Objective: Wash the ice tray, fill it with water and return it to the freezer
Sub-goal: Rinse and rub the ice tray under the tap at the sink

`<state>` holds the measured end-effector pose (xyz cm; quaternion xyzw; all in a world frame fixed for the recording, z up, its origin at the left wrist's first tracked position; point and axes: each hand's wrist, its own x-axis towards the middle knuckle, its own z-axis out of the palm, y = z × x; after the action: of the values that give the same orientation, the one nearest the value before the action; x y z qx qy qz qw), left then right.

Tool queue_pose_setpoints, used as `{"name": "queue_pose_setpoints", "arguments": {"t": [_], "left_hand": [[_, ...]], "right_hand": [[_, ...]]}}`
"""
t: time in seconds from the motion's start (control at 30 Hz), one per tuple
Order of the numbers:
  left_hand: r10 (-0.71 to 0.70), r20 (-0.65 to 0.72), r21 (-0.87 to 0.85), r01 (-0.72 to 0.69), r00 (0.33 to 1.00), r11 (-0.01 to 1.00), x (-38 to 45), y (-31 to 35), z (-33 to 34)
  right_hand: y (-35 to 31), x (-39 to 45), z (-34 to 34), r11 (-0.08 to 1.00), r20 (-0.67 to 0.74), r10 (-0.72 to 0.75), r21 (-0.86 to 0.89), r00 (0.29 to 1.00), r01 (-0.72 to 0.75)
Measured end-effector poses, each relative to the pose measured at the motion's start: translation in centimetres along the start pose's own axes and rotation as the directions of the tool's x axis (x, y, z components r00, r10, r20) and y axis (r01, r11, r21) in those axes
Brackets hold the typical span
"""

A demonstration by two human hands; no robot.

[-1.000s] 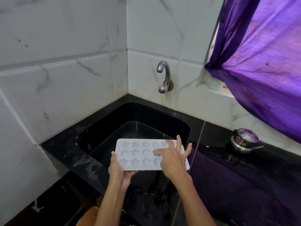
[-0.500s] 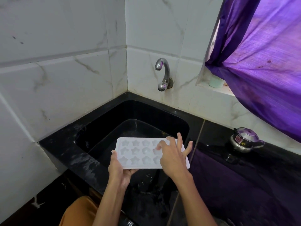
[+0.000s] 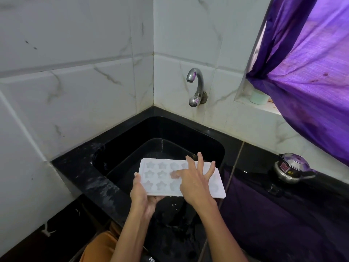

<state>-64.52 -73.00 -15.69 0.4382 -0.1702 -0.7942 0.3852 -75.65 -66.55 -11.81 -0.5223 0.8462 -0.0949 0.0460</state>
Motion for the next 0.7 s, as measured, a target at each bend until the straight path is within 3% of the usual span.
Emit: {"name": "queue_pose_setpoints", "arguments": {"t": [0.7], "left_hand": [[0.057, 0.028, 0.012, -0.057, 0.998, 0.998, -0.73, -0.14, 0.59]], "right_hand": [[0.04, -0.15, -0.41, 0.999, -0.02, -0.041, -0.037, 0.999, 0.04]]}}
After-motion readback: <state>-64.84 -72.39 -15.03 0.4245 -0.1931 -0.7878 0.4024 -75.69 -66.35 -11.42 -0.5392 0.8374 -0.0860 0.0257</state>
